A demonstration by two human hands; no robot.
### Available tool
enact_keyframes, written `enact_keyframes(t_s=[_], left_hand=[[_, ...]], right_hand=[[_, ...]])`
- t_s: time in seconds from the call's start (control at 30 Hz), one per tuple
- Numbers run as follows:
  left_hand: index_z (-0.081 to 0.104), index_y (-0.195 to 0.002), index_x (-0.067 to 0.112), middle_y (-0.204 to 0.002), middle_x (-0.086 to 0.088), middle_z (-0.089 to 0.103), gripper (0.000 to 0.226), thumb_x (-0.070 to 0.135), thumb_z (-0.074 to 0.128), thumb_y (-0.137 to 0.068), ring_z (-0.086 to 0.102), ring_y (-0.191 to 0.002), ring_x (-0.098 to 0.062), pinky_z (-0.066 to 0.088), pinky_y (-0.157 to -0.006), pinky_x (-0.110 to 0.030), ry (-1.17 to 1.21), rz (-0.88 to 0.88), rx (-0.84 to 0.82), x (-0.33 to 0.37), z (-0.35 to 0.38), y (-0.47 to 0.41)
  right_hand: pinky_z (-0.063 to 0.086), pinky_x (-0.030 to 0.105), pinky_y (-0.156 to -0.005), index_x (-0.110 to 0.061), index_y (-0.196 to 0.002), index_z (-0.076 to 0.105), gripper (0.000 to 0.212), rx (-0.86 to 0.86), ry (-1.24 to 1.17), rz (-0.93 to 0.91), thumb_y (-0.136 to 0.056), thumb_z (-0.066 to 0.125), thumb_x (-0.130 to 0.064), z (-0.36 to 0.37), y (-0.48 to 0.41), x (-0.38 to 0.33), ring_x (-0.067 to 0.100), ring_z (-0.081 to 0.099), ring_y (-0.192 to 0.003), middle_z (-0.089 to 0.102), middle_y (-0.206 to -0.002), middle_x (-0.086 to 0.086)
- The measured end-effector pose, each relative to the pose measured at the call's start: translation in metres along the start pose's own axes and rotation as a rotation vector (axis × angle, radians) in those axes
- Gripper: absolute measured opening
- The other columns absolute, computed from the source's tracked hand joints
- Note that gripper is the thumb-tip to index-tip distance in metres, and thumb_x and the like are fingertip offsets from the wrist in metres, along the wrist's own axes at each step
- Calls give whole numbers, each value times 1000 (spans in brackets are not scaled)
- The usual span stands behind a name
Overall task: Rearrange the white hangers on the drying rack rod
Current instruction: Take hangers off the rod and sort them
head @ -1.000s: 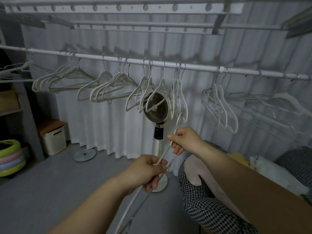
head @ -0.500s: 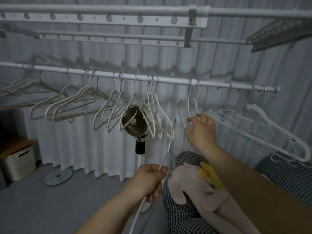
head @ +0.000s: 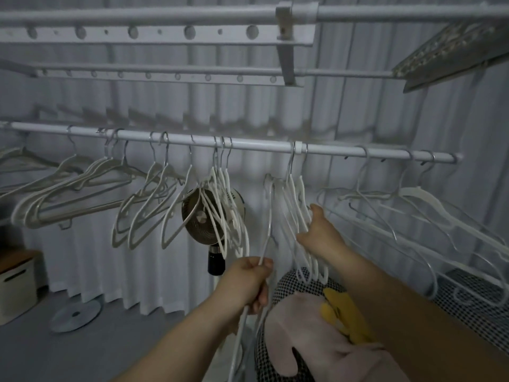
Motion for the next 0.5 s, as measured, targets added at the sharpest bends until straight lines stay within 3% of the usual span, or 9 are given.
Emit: enact_keyframes(t_s=[0.13,0.27,0.37,0.5], left_hand=[[52,-73,16,-23,1,42,25,14,40,-95,31,-18,-6,21,-27,-8,5,83,81,16,-1,-28],[51,-87,8,-26,1,45,14,12,40,-95,33,-20,-6,23,-29,-7,81,156,119,28,-4,-53],[50,-96,11,-27,1,47,11,12,39,-95,35,-20,-6,25,-29,-8,67,190,135,35,-7,-71],[51,-103,10,-28,1,48,15,14,38,-96,36,-21,-6,27,-30,-9,57,240,127,47,-5,-93]], right_hand=[[43,24,-56,-21,-145,5,77,-50,-49,-10,-86,54,-18,0,-7,10,21,53,-82,55,-118,14],[51,35,-68,-24,-145,3,74,-62,-57,-29,-87,50,-17,-1,-13,12,23,57,-76,55,-96,7],[51,35,-70,-23,-145,4,74,-63,-64,-31,-88,50,-18,-4,-20,10,23,57,-77,55,-95,6],[43,18,-46,-22,-144,8,70,-97,-47,-32,-88,50,-18,-4,-28,8,18,54,-66,53,-86,2]])
Point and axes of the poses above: each hand's wrist, its own y-axis away from the middle knuckle, its own z-axis out of the palm, x = y × z, the point moved 7 cm from there along -y, towards the middle knuckle
